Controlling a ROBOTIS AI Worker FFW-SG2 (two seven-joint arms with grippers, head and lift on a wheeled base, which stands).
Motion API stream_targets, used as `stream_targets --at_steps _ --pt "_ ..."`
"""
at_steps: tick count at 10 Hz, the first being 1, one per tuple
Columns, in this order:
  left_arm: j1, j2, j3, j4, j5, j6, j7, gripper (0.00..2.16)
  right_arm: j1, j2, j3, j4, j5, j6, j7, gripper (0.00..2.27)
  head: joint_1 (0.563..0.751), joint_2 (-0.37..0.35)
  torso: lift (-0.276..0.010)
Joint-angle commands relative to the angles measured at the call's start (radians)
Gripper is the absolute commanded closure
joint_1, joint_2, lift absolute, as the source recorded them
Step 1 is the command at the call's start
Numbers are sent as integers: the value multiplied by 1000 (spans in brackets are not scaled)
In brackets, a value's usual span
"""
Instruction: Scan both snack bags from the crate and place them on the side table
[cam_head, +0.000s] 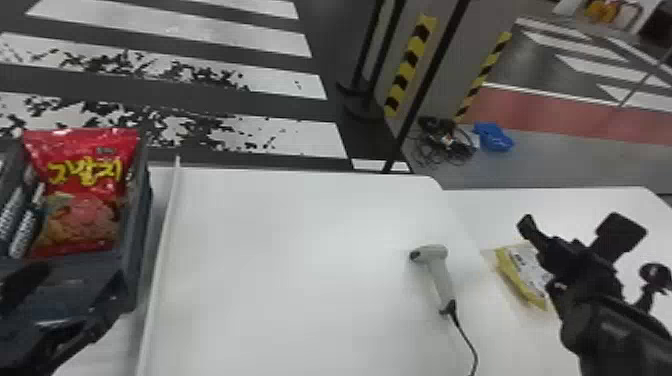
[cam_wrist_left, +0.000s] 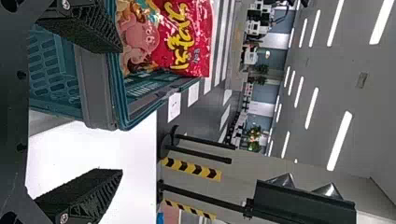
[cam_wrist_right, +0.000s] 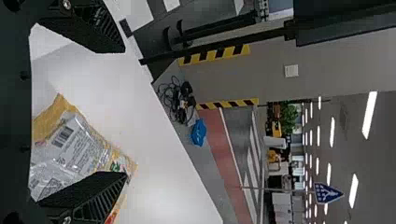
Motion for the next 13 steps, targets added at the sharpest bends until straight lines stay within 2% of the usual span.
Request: stream_targets --at_steps 1,5,7,10,11,13 --pt "1 -2 1 -4 -4 0 1 80 73 60 82 -153 -1 20 0 53 695 -350 -95" --pt "19 -8 16 -44 -14 16 3 80 260 174 303 -465 28 11 2 39 695 -350 -95" --pt "8 -17 9 -42 -20 22 3 80 317 225 421 -512 120 -35 -25 39 695 -275 -95" --pt "17 -32 13 -59 -36 25 3 80 413 260 587 -506 231 -262 -104 49 695 -169 -95" --pt "24 -37 18 -70 -37 22 3 80 461 272 622 -505 242 -406 -137 53 695 -152 -95" --pt "21 -51 16 -71 -45 22 3 80 536 278 677 -497 263 -532 -199 53 695 -109 -95"
